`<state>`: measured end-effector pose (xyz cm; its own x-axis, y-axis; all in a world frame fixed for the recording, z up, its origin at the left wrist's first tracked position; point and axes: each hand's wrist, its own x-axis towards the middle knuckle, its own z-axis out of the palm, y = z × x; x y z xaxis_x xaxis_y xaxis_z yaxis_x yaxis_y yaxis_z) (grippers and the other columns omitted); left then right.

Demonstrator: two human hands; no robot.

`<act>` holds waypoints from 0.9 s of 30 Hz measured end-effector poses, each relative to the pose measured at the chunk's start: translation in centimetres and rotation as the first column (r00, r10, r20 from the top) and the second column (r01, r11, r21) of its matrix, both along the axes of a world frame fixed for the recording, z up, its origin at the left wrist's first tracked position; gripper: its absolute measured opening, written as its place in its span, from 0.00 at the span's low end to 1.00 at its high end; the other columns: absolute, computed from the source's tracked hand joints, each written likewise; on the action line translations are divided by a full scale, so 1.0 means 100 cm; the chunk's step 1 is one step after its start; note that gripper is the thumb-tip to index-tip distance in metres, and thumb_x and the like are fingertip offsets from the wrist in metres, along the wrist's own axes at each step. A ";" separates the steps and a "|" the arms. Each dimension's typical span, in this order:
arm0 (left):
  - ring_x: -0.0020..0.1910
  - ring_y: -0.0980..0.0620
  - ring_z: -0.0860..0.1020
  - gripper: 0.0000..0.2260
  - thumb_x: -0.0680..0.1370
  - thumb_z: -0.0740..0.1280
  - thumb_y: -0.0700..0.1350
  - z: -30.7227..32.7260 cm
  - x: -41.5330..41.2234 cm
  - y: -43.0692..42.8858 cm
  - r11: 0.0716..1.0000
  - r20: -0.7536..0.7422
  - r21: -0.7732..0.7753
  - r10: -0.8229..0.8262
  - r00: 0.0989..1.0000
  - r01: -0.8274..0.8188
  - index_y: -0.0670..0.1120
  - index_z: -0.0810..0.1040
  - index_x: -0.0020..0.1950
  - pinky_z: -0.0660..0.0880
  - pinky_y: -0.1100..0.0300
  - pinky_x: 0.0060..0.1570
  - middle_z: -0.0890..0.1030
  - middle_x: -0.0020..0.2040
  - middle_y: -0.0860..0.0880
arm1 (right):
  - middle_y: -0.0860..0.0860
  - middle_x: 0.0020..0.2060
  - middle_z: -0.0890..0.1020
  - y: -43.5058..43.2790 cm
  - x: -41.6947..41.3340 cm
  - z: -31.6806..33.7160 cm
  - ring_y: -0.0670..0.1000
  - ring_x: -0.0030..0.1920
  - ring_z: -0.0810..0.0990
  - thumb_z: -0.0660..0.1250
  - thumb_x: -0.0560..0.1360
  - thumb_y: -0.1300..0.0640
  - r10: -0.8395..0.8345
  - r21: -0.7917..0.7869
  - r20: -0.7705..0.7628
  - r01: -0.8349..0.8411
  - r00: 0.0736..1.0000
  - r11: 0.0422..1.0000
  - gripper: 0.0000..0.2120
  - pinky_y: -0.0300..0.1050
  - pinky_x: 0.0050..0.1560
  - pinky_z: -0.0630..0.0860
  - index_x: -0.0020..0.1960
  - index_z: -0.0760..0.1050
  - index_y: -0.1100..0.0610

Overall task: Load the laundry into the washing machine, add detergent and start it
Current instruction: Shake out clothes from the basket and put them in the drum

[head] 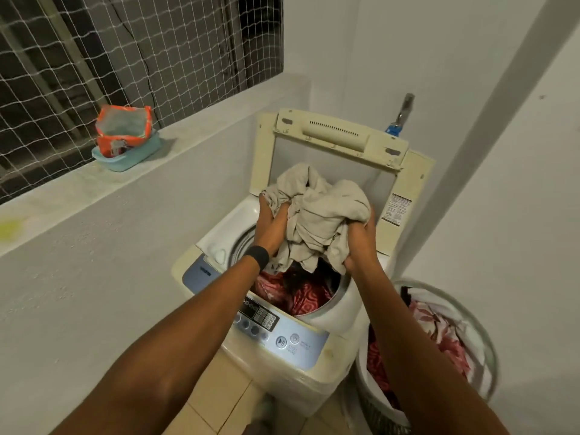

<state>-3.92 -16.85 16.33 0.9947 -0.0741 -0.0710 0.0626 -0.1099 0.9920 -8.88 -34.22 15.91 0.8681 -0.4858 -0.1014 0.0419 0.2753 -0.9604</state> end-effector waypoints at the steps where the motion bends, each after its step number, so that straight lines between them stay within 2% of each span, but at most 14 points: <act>1: 0.79 0.50 0.64 0.43 0.76 0.61 0.67 -0.007 0.006 0.004 1.000 -0.021 0.004 -0.011 1.000 0.011 0.53 0.46 0.85 0.61 0.48 0.79 0.61 0.82 0.52 | 0.49 0.61 0.83 0.002 0.007 -0.006 0.52 0.61 0.82 0.68 0.77 0.44 0.010 -0.064 0.000 -0.010 1.000 0.998 0.23 0.53 0.63 0.79 0.69 0.74 0.51; 5: 0.75 0.49 0.69 0.29 0.84 0.55 0.59 -0.042 0.037 0.013 0.999 -0.077 0.029 -0.034 0.996 0.036 0.54 0.52 0.84 0.64 0.52 0.76 0.68 0.78 0.54 | 0.49 0.68 0.79 0.021 0.035 -0.024 0.50 0.67 0.78 0.64 0.78 0.46 -0.053 -0.176 -0.059 0.042 0.997 0.983 0.25 0.56 0.70 0.75 0.74 0.72 0.50; 8: 0.69 0.54 0.70 0.24 0.87 0.53 0.54 -0.070 0.067 0.020 0.994 -0.139 0.076 -0.062 0.988 0.073 0.53 0.57 0.83 0.65 0.55 0.72 0.70 0.71 0.56 | 0.50 0.64 0.81 0.039 0.058 -0.044 0.51 0.63 0.80 0.62 0.81 0.49 -0.128 -0.201 -0.057 0.114 0.990 0.973 0.18 0.55 0.68 0.76 0.69 0.75 0.50; 11: 0.68 0.46 0.75 0.22 0.86 0.54 0.54 -0.110 0.102 0.033 0.937 -0.207 0.291 -0.134 0.969 0.191 0.45 0.70 0.76 0.70 0.51 0.68 0.77 0.69 0.48 | 0.49 0.59 0.82 0.057 0.080 -0.075 0.50 0.59 0.81 0.61 0.80 0.51 -0.235 -0.309 -0.012 0.219 0.972 0.925 0.14 0.55 0.66 0.77 0.63 0.77 0.48; 12: 0.67 0.42 0.77 0.23 0.84 0.56 0.56 -0.122 0.116 0.038 0.861 -0.257 0.422 -0.188 0.948 0.285 0.44 0.74 0.72 0.72 0.49 0.67 0.79 0.68 0.44 | 0.52 0.60 0.81 0.063 0.086 -0.090 0.52 0.60 0.81 0.61 0.78 0.49 -0.228 -0.374 -0.059 0.191 0.972 0.908 0.18 0.57 0.65 0.77 0.65 0.77 0.51; 13: 0.67 0.40 0.77 0.23 0.82 0.58 0.58 -0.134 0.130 0.043 0.722 -0.330 0.570 -0.234 0.914 0.391 0.44 0.76 0.70 0.71 0.46 0.67 0.79 0.68 0.42 | 0.55 0.63 0.79 0.065 0.093 -0.110 0.55 0.62 0.79 0.61 0.74 0.46 -0.190 -0.451 -0.163 0.099 0.968 0.887 0.24 0.58 0.65 0.76 0.68 0.75 0.54; 14: 0.69 0.40 0.75 0.23 0.82 0.60 0.57 -0.140 0.140 0.049 0.526 -0.408 0.698 -0.264 0.874 0.486 0.46 0.75 0.71 0.68 0.41 0.70 0.77 0.71 0.43 | 0.56 0.67 0.76 0.066 0.096 -0.123 0.59 0.66 0.76 0.61 0.71 0.43 -0.135 -0.527 -0.331 -0.065 0.934 0.848 0.31 0.59 0.67 0.74 0.71 0.72 0.53; 15: 0.72 0.39 0.72 0.22 0.83 0.61 0.56 -0.143 0.146 0.053 0.343 -0.473 0.764 -0.280 0.835 0.547 0.48 0.73 0.74 0.63 0.35 0.72 0.75 0.73 0.45 | 0.57 0.71 0.72 0.067 0.098 -0.135 0.62 0.70 0.71 0.62 0.69 0.41 -0.076 -0.554 -0.534 -0.281 0.842 0.784 0.36 0.61 0.69 0.71 0.75 0.68 0.52; 16: 0.74 0.39 0.71 0.21 0.84 0.60 0.54 -0.145 0.151 0.055 0.241 -0.500 0.784 -0.301 0.812 0.573 0.49 0.71 0.77 0.61 0.33 0.73 0.73 0.75 0.44 | 0.58 0.75 0.69 0.068 0.101 -0.141 0.63 0.73 0.68 0.65 0.70 0.42 -0.008 -0.500 -0.709 -0.495 0.705 0.710 0.38 0.62 0.72 0.68 0.78 0.63 0.51; 17: 0.74 0.39 0.71 0.20 0.85 0.59 0.52 -0.148 0.157 0.055 0.213 -0.486 0.794 -0.339 0.806 0.569 0.49 0.70 0.77 0.63 0.36 0.73 0.73 0.75 0.44 | 0.58 0.76 0.67 0.068 0.103 -0.146 0.63 0.75 0.66 0.69 0.73 0.46 0.063 -0.423 -0.806 -0.646 0.589 0.635 0.37 0.61 0.73 0.66 0.79 0.61 0.52; 18: 0.72 0.40 0.73 0.19 0.85 0.59 0.52 -0.153 0.162 0.054 0.222 -0.457 0.798 -0.386 0.802 0.561 0.49 0.72 0.76 0.67 0.41 0.72 0.74 0.74 0.43 | 0.59 0.75 0.68 0.069 0.105 -0.149 0.62 0.75 0.67 0.71 0.76 0.52 0.121 -0.378 -0.836 -0.722 0.535 0.579 0.35 0.57 0.74 0.66 0.80 0.62 0.54; 20: 0.66 0.41 0.77 0.17 0.84 0.61 0.52 -0.156 0.165 0.048 0.267 -0.380 0.806 -0.451 0.807 0.528 0.51 0.77 0.71 0.73 0.46 0.68 0.78 0.69 0.43 | 0.59 0.73 0.73 0.071 0.108 -0.149 0.61 0.73 0.71 0.70 0.79 0.56 0.180 -0.421 -0.788 -0.728 0.589 0.541 0.30 0.53 0.73 0.67 0.78 0.65 0.58; 25: 0.53 0.43 0.82 0.11 0.79 0.62 0.49 -0.158 0.160 0.022 0.385 -0.322 0.726 -0.543 0.776 0.570 0.53 0.83 0.56 0.80 0.45 0.58 0.85 0.55 0.46 | 0.58 0.68 0.78 0.062 0.094 -0.139 0.60 0.69 0.76 0.70 0.79 0.50 0.145 -0.474 -0.750 -0.678 0.645 0.562 0.26 0.54 0.71 0.70 0.74 0.71 0.58; 27: 0.53 0.44 0.82 0.11 0.80 0.63 0.48 -0.154 0.155 0.010 0.419 -0.275 0.708 -0.579 0.768 0.569 0.53 0.83 0.58 0.80 0.46 0.57 0.85 0.56 0.47 | 0.56 0.65 0.81 0.049 0.081 -0.133 0.58 0.65 0.79 0.71 0.79 0.51 0.098 -0.492 -0.722 -0.607 0.685 0.624 0.24 0.50 0.66 0.74 0.72 0.74 0.56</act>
<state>11.59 -15.88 0.95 0.7427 -0.5570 -0.3717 -0.3064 -0.7762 0.5509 -0.75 -29.36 2.57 0.8491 -0.2970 -0.4368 -0.5248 -0.5684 -0.6336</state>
